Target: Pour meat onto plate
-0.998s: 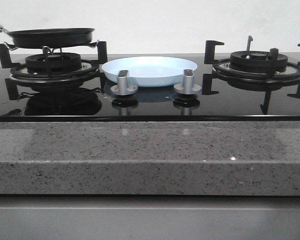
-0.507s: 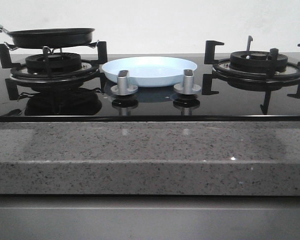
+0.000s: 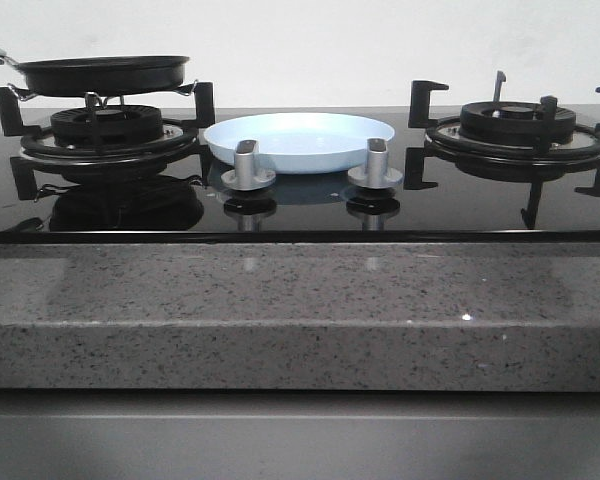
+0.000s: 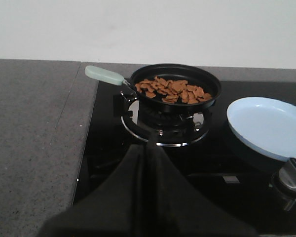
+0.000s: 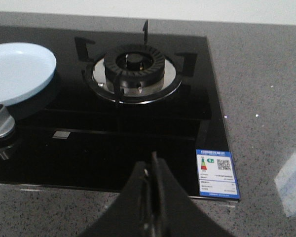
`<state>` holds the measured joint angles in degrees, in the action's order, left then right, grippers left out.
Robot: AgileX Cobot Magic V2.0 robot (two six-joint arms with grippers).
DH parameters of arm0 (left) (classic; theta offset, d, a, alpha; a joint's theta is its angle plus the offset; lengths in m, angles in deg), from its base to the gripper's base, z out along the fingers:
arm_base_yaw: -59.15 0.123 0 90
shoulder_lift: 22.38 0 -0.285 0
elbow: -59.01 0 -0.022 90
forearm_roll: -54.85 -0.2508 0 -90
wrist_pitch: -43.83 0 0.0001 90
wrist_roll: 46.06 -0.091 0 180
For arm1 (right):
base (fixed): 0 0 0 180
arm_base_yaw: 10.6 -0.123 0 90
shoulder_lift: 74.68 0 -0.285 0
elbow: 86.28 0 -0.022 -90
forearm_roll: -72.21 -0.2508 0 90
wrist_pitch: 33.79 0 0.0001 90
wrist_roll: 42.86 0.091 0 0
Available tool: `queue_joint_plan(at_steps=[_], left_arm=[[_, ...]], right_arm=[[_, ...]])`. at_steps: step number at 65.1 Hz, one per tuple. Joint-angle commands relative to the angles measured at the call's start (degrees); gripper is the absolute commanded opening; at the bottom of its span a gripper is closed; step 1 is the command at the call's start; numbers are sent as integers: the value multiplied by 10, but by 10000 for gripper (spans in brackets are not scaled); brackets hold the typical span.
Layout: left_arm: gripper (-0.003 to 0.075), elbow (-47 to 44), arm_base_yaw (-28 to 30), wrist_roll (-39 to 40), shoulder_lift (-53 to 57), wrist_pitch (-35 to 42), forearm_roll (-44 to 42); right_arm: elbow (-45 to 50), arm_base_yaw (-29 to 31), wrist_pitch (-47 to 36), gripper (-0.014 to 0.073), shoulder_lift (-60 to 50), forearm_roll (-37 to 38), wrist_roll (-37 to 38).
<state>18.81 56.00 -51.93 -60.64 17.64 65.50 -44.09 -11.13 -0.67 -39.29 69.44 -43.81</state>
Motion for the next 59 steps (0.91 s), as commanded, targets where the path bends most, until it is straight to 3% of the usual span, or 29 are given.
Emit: queue_joint_plan(at_steps=[1,24,29,37,41,44,59], left_arm=[[-20,15,2,1,-23,42,6],[-10,14,2,1,-97,38,7],[81,14,2,1,-107,41,7],[358,14,2,1,-116,41,7],[449,14,2,1,-118,41,7],[474,14,2,1,-119,41,7],[471,15,1,-23,-119,21,7]], right_arm=[[-20,2,-37,-60,31,2,-1],[-20,-1,-16,-39,91,2,-1],[-20,-9,-15,59,101,2,-1],[-20,-20,-14,344,108,2,-1],[-20,-23,-12,437,109,2,-1],[-21,-25,-9,475,113,-1,-1],[-90,-76,56,440,168,-10,-3]])
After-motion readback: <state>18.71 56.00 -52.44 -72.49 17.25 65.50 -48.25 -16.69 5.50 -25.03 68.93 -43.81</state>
